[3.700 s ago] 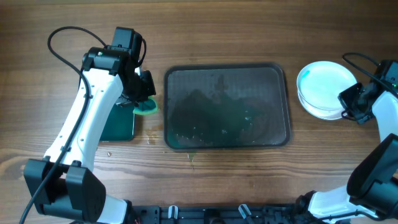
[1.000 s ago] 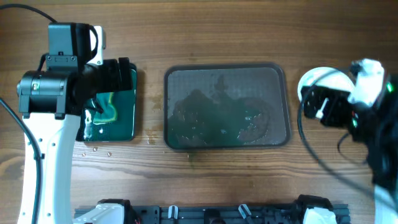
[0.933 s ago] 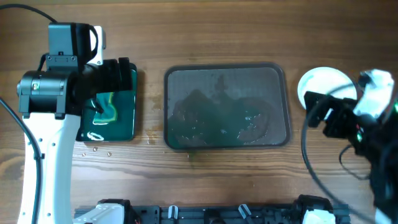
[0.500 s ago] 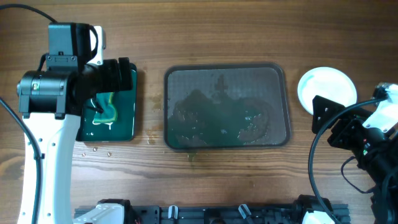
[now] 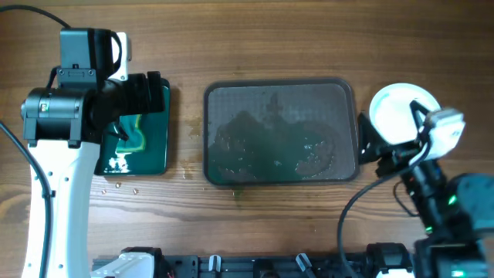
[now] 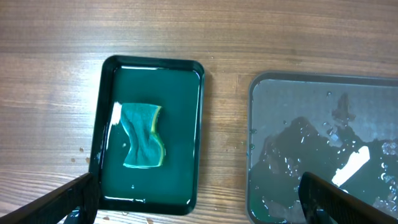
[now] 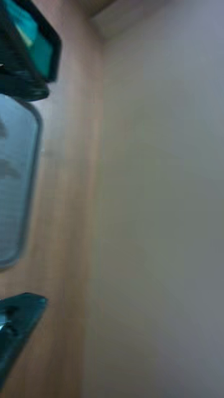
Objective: Clean dirty plates on tray and stack at the side
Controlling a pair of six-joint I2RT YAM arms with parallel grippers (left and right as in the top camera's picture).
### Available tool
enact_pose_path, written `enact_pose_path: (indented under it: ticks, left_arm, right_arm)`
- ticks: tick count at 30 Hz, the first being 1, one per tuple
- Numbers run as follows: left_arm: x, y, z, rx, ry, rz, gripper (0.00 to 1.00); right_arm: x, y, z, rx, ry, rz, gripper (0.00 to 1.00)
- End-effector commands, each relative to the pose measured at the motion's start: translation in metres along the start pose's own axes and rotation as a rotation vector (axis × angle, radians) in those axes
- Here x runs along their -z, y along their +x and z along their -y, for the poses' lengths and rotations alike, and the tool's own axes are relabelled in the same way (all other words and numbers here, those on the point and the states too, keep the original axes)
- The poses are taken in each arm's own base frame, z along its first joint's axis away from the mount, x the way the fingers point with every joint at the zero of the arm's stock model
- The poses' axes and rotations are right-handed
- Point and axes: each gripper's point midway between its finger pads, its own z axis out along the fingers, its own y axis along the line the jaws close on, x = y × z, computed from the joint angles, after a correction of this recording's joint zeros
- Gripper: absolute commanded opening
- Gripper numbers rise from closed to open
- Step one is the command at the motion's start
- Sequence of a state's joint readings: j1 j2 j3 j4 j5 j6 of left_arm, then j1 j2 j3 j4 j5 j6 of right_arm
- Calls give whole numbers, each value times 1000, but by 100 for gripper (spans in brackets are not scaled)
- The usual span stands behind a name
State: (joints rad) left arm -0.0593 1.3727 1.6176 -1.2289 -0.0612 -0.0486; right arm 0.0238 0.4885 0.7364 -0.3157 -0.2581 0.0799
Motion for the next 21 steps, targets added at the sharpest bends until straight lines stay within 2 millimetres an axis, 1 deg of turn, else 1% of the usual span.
enact_pose_path:
  ticks: [1, 4, 7, 10, 14, 17, 21]
  left_arm:
    - [-1, 0, 3, -18, 10, -1, 100]
    - [-1, 0, 3, -18, 10, -1, 100]
    - [-1, 0, 3, -18, 10, -1, 100]
    - [-1, 0, 3, -18, 11, -2, 100]
    - [-1, 0, 3, -18, 11, -2, 100]
    - [-1, 0, 3, -18, 10, -1, 100]
    - [-1, 0, 3, -18, 10, -1, 100]
  right_arm:
    - [-1, 47, 1, 3, -14, 21, 100]
    - [1, 77, 2, -15, -21, 41, 100]
    - [1, 101, 0, -9, -36, 62, 100]
    - [-1, 115, -1, 1, -49, 107, 100]
    - [-2, 128, -1, 11, -53, 161, 100]
    - [-3, 139, 0, 11, -53, 159, 100]
    - [-3, 157, 4, -3, -31, 97, 100]
